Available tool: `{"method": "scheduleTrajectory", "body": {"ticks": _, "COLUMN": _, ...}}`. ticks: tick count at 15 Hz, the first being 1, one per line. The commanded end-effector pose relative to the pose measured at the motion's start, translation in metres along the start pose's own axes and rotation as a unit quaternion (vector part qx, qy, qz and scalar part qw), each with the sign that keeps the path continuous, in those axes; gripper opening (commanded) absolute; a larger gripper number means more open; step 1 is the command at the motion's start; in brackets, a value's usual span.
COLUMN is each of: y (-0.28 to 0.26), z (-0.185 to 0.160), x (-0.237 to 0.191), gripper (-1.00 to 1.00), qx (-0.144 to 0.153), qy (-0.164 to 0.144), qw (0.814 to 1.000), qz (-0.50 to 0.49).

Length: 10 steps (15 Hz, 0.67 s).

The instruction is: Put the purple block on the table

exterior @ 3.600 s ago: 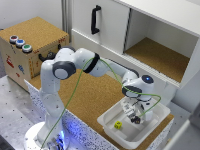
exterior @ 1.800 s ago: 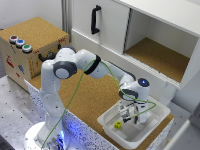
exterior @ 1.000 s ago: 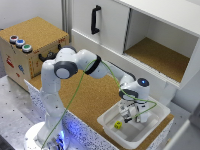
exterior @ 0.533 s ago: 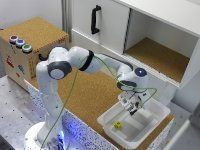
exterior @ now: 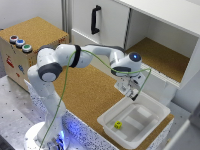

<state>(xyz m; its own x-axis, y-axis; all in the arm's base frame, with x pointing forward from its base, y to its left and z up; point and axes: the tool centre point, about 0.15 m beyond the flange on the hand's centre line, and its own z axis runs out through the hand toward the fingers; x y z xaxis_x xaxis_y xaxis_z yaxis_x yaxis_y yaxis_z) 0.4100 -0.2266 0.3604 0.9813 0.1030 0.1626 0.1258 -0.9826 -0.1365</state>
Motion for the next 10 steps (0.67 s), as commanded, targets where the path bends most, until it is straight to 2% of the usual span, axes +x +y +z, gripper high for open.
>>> {"method": "scheduleTrajectory", "body": {"ticks": 1, "y": -0.070, "z": 0.058, "x": -0.033, "gripper": -1.00, "qx": -0.068, "qy": -0.045, "qw": 0.997, "qz": -0.002}}
{"method": "scheduleTrajectory", "body": {"ticks": 5, "y": -0.092, "z": 0.091, "x": -0.048, "gripper": -1.00, "qx": -0.056, "qy": -0.068, "qw": 0.996, "qz": 0.003}}
{"method": "scheduleTrajectory", "body": {"ticks": 7, "y": -0.103, "z": 0.111, "x": -0.049, "gripper": -1.00, "qx": -0.051, "qy": -0.068, "qw": 0.996, "qz": -0.002}}
{"method": "scheduleTrajectory", "body": {"ticks": 10, "y": -0.115, "z": 0.135, "x": -0.050, "gripper": -1.00, "qx": -0.063, "qy": -0.065, "qw": 0.996, "qz": -0.014}}
